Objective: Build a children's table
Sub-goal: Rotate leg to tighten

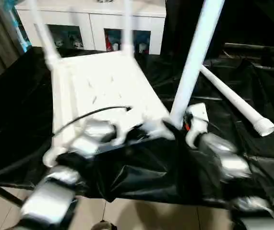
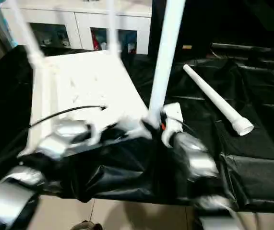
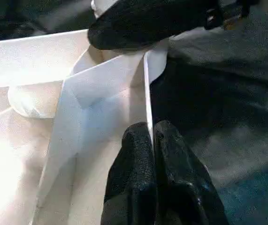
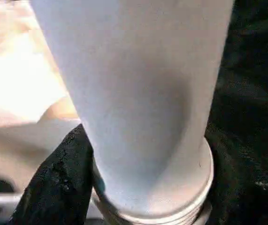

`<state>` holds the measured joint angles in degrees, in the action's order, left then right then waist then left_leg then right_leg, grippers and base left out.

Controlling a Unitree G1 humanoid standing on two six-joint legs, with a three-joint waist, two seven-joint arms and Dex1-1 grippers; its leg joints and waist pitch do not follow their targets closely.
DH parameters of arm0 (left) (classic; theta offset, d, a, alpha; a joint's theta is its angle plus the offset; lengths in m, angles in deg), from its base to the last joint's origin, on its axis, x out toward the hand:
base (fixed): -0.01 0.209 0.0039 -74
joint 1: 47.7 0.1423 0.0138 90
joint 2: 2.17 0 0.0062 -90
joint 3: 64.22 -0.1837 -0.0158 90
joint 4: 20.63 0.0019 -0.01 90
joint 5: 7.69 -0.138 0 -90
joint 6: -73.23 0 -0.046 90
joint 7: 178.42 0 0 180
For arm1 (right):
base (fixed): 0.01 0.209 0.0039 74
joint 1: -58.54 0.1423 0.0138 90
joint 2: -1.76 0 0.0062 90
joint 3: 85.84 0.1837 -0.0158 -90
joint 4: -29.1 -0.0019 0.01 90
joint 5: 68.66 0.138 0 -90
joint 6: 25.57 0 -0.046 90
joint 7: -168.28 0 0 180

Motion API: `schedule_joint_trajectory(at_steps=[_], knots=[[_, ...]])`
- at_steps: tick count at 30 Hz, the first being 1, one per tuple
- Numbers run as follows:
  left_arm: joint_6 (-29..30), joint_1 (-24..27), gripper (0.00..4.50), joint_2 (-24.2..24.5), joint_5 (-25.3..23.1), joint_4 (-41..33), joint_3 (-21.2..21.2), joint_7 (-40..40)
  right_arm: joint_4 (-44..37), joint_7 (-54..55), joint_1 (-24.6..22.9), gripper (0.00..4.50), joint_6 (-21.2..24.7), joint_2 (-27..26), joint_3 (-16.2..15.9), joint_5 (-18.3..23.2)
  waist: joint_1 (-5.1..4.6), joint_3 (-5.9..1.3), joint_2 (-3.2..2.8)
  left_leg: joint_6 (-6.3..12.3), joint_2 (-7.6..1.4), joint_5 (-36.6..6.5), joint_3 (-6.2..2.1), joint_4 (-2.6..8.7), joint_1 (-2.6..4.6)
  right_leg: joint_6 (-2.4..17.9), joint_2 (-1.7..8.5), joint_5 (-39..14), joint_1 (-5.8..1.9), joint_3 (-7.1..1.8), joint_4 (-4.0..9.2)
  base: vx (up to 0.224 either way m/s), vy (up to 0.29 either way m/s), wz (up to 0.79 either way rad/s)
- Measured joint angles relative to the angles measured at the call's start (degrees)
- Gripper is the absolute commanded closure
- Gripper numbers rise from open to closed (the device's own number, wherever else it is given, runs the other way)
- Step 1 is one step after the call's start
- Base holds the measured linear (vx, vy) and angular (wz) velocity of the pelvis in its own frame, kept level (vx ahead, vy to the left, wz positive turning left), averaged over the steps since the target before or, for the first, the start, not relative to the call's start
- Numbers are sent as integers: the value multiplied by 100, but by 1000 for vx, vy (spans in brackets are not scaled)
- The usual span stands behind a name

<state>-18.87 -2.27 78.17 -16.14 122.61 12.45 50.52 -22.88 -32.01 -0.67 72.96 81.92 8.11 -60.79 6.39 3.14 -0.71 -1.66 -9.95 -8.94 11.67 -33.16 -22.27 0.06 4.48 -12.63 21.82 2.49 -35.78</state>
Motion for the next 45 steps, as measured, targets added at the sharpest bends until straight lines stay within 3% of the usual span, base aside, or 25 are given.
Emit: schedule_joint_trajectory(at_steps=[3,4,10,20,26,28,37,45], knots=[[38,-49,450,-64,-1,51,2,-102,112,102,79,171,-96,-18,7,-69,15,-4,-6,0,0,0,0,0,-2,-2,0,0,-2,2,1,0,0,0],[35,-49,450,-65,0,51,4,-101,139,73,78,116,-150,-17,13,-69,16,-6,-10,1,0,0,0,1,-3,-4,0,-1,-2,2,2,0,0,0],[-76,-47,450,-12,-1,80,12,-7,144,-470,20,65,-293,100,-7,-152,-3,-4,-8,2,-2,0,0,0,-4,-4,0,0,1,4,1,0,0,0],[-301,390,450,609,282,-491,62,1299,-453,-2663,-453,65,-255,864,-487,95,3,-4,-10,2,-6,0,0,13,-7,-9,-3,-4,8,10,7,0,0,0],[-233,636,450,845,488,-896,12,2142,-747,-3492,-569,65,-121,1057,-721,226,40,-3,-9,2,-6,0,0,9,-12,-9,-3,-4,10,11,6,0,0,0],[-214,685,450,899,517,-965,11,2225,-773,-3622,-600,65,-121,1088,-763,280,39,-3,-10,2,-7,0,0,7,-14,-9,-3,-4,11,11,5,0,0,0],[-214,765,450,918,519,-1109,10,2283,-826,-3759,-607,149,-38,1143,-777,284,63,-3,-9,2,-6,-1,0,12,-16,-9,-3,-6,13,12,8,0,0,0],[-206,746,450,822,425,-1052,12,1904,-757,-3158,-639,171,-151,961,-695,171,28,-4,-10,1,-6,0,0,5,-8,-9,-2,-5,10,7,-1,0,0,0]])
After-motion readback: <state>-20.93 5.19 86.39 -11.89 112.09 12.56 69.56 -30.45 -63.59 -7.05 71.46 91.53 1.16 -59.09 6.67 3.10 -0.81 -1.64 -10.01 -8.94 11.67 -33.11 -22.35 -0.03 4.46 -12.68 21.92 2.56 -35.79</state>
